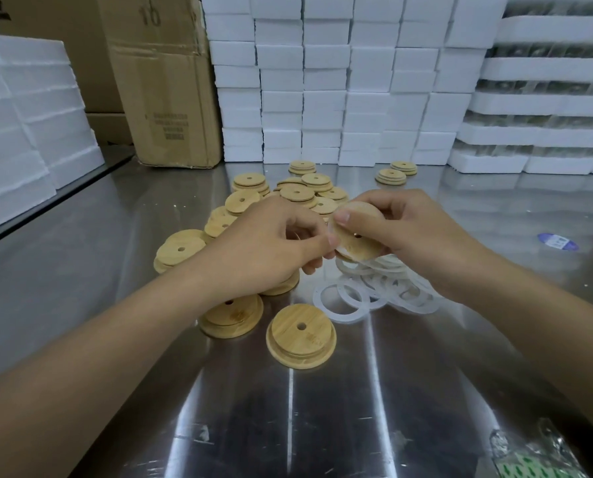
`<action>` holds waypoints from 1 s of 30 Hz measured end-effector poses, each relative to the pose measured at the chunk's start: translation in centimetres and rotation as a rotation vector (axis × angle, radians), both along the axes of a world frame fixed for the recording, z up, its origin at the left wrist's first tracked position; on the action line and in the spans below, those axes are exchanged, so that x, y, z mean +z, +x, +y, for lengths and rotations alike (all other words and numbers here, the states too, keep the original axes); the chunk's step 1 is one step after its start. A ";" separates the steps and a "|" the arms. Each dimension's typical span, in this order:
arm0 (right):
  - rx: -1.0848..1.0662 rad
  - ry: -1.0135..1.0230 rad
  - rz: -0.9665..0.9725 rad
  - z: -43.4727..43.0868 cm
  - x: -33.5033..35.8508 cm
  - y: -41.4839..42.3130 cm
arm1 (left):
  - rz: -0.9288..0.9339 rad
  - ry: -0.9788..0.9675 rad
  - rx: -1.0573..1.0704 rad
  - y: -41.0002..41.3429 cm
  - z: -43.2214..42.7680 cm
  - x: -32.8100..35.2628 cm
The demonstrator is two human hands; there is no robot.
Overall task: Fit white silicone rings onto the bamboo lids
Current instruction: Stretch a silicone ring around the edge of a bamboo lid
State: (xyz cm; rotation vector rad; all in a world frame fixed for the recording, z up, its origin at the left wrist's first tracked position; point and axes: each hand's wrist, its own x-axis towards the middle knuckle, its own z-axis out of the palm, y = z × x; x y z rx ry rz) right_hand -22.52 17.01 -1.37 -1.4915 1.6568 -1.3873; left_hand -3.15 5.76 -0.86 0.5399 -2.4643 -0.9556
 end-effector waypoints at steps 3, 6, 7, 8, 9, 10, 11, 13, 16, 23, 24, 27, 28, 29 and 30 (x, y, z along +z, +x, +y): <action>0.030 -0.014 0.025 0.2 0.3 0.5 | 0.009 0.036 -0.041 0.1 0.3 0.3; 0.026 -0.054 -0.015 0.5 1.3 0.8 | 0.068 0.146 -0.114 0.3 0.4 0.8; 0.020 -0.072 -0.042 0.7 1.7 0.7 | 0.083 0.178 -0.123 0.3 0.4 1.0; 0.013 -0.091 -0.073 0.8 2.1 0.6 | 0.090 0.197 -0.124 0.3 0.4 1.2; 0.007 -0.109 -0.103 1.0 2.5 0.5 | 0.095 0.208 -0.122 0.3 0.4 1.3; 0.005 -0.122 -0.131 1.1 2.7 0.5 | 0.102 0.213 -0.121 0.2 0.4 1.3; 0.007 -0.128 -0.157 1.2 2.7 0.6 | 0.109 0.210 -0.120 0.2 0.5 1.3; 0.011 -0.125 -0.198 1.1 2.4 1.0 | 0.115 0.178 -0.114 0.2 0.5 1.2; -0.016 -0.134 -0.223 0.8 1.9 1.3 | 0.169 0.176 -0.106 0.0 0.5 0.7; -0.053 -0.139 -0.304 0.4 1.0 1.2 | 0.231 0.178 -0.027 -0.5 1.2 0.1; -0.060 -0.134 -0.297 0.3 0.9 1.2 | 0.245 0.178 -0.014 -0.4 1.2 0.1; -0.080 -0.143 -0.229 0.2 0.9 1.1 | 0.306 0.182 0.025 -0.5 1.4 0.2; -0.087 -0.152 -0.181 0.2 0.9 1.0 | 0.324 0.181 0.036 -0.5 1.4 0.2; -0.083 -0.152 -0.125 0.2 0.9 0.9 | 0.338 0.176 0.051 -0.5 1.4 0.2; -0.060 -0.132 -0.078 0.2 1.0 0.7 | 0.350 0.164 0.072 -0.5 1.4 0.2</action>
